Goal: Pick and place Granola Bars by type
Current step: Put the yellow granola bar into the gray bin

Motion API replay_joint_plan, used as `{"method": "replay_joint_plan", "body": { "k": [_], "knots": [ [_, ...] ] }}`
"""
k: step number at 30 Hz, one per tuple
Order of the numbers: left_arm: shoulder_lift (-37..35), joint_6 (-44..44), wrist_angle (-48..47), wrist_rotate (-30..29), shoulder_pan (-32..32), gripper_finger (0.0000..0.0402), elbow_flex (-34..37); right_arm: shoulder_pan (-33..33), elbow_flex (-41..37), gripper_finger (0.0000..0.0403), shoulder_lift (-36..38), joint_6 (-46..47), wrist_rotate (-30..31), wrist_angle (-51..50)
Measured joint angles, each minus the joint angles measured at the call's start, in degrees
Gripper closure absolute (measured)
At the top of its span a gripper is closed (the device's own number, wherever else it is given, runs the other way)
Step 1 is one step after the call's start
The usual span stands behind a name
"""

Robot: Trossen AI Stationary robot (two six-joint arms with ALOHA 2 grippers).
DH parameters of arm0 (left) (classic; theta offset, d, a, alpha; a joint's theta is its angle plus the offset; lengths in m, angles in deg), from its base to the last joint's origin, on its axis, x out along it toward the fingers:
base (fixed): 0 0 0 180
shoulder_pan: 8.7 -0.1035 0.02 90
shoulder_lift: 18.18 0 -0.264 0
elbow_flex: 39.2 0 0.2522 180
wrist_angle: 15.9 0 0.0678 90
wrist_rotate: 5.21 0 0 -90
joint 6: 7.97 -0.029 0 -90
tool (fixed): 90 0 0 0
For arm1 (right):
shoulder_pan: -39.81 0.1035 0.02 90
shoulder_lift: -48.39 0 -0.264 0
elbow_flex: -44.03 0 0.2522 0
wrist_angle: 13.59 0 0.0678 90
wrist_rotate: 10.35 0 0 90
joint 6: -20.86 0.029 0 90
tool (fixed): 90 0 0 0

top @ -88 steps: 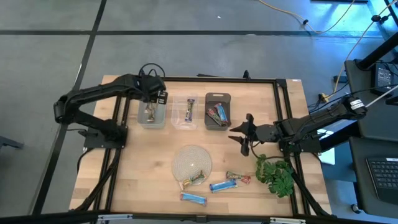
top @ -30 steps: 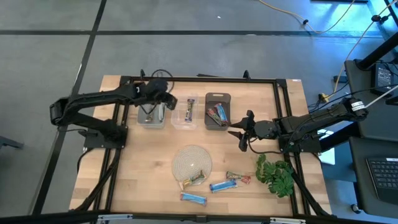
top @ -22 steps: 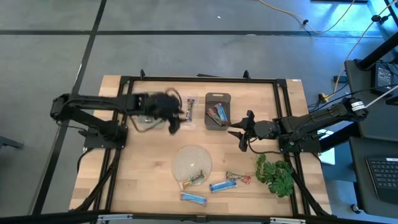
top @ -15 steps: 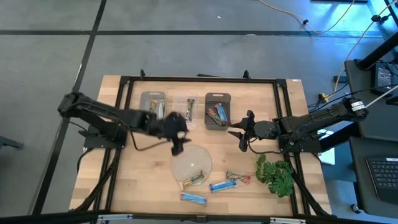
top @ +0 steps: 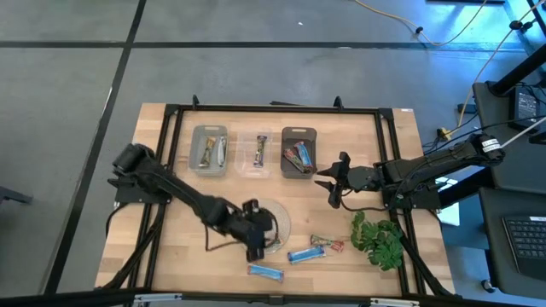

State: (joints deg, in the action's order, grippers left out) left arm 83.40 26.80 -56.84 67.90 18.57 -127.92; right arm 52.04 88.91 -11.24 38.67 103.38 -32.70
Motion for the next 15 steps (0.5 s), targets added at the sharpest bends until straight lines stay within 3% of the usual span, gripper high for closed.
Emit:
{"method": "replay_joint_plan", "body": {
  "k": [7,15],
  "knots": [
    [8.39,3.53,-0.08,-0.84,1.26,0.0205,-5.18,0.0,0.0,0.0253,-0.02,0.1,-3.69,-0.73],
    [11.54,9.52,-1.6,-0.04,1.54,0.0205,-5.22,0.02,0.0,0.0253,-0.02,0.13,-5.9,-1.14]
  ]
}}
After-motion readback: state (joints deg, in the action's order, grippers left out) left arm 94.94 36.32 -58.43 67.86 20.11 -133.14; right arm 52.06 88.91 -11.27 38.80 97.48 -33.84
